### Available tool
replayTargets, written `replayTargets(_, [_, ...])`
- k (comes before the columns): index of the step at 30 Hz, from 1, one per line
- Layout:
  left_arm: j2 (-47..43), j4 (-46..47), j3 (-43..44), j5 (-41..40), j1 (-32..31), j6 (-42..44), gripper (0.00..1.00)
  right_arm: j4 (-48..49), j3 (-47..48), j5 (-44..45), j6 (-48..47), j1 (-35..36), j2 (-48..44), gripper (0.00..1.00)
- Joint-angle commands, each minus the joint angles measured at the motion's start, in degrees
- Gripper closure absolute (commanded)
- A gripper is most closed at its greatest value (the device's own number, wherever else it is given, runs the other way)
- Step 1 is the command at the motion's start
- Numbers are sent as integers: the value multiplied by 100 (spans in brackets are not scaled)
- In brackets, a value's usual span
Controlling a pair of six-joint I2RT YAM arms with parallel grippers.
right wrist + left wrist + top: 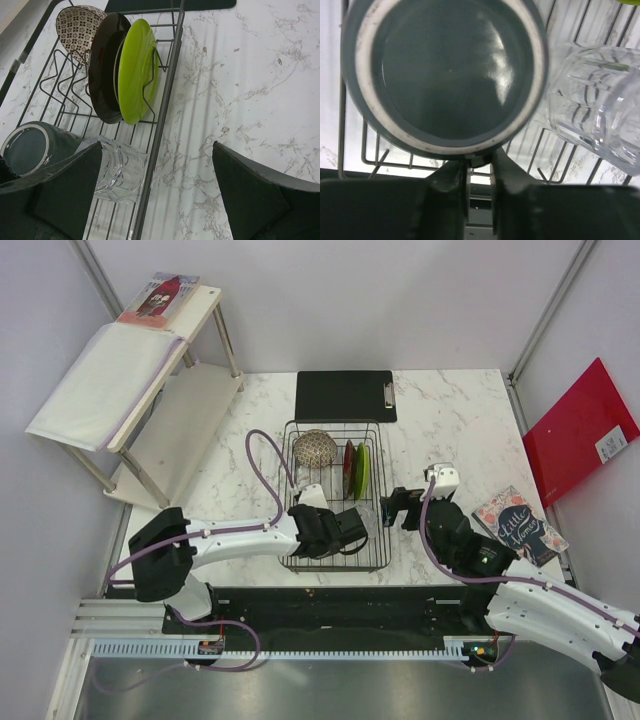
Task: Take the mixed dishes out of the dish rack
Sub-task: Pick up the cup from the dish rack.
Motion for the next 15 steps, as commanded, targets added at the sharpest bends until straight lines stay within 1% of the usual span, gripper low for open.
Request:
replayTargets(1, [-224, -143, -349, -339, -14, -263, 90, 148, -56, -15, 66, 4, -151, 2])
replayTargets(3, [-304, -151, -552, -339, -14, -271, 91, 122, -65, 12, 66, 4, -169, 2])
replayTargets(7, [-375, -151, -763, -331, -14, -254, 90, 122, -74, 3, 66, 4, -134, 2])
replayTargets(9, [-366, -151, -825, -313, -5, -228, 85, 130, -82, 12, 84, 4, -81, 2])
replayTargets(10, [-348, -142, -825, -295, -5, -175, 78, 122, -83, 3, 101, -5, -64, 2])
replayTargets(12, [-278, -151, -807, -260, -5, -140, 72, 130, -74, 21, 101, 4, -20, 2])
replayTargets(15, [-138, -142, -746, -225, 4, -78, 66, 148, -83, 21, 119, 4, -2, 2])
